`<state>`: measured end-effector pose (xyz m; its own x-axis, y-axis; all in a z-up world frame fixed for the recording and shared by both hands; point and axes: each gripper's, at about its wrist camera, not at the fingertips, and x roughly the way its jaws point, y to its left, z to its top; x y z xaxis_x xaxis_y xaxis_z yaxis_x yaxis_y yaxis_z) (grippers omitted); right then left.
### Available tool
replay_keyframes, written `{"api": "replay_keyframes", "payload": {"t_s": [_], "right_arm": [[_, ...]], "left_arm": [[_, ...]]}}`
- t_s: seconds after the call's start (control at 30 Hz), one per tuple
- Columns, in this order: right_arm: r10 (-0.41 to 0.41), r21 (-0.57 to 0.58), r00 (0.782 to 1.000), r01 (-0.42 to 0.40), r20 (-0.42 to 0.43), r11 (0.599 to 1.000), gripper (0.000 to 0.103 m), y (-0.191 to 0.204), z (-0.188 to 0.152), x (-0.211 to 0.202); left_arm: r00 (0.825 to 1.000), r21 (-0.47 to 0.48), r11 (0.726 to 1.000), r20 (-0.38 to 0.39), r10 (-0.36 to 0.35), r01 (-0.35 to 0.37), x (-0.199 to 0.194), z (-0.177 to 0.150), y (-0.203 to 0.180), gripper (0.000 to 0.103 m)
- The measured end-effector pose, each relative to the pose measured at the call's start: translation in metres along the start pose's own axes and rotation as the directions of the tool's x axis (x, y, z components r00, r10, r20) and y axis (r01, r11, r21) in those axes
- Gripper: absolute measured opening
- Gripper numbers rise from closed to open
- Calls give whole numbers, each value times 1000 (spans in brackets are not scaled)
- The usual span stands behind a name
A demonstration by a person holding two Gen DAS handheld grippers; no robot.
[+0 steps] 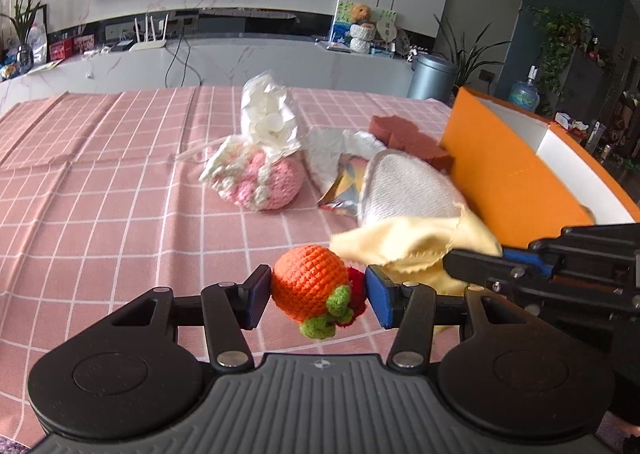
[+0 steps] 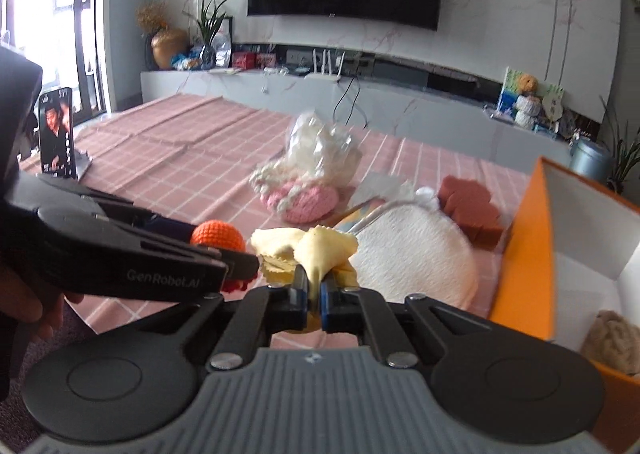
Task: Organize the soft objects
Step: 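Carry the orange fruit and yellow cloth into the box with both grippers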
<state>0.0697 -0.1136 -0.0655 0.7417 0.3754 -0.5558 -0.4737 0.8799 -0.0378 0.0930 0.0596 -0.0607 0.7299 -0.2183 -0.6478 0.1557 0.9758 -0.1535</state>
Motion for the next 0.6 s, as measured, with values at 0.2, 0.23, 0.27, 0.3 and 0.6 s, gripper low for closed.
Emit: {"api": "replay_keyframes", "payload": {"t_s": [0.2,0.23,0.27,0.3,0.6], "right_arm": [[-44,55,996,40,73,998,3,-29,14,-39],[-54,57,995,49,83,997,3,-33,16,-45],[-64,60,994,59,90,996,3,-39,17,-52],[-74,63,993,68,96,996,3,-44,19,-58],[-167,88,979,157,116,984,3,-100,26,-103]], "left_arm": [[997,40,998,54,-46,44,-22,13,-29,59],[996,51,997,65,-57,54,-26,16,-35,59],[995,61,996,75,-68,63,-29,19,-41,59],[993,72,995,84,-80,74,-32,21,-46,59],[965,208,961,152,-215,182,-41,55,-107,59]]}}
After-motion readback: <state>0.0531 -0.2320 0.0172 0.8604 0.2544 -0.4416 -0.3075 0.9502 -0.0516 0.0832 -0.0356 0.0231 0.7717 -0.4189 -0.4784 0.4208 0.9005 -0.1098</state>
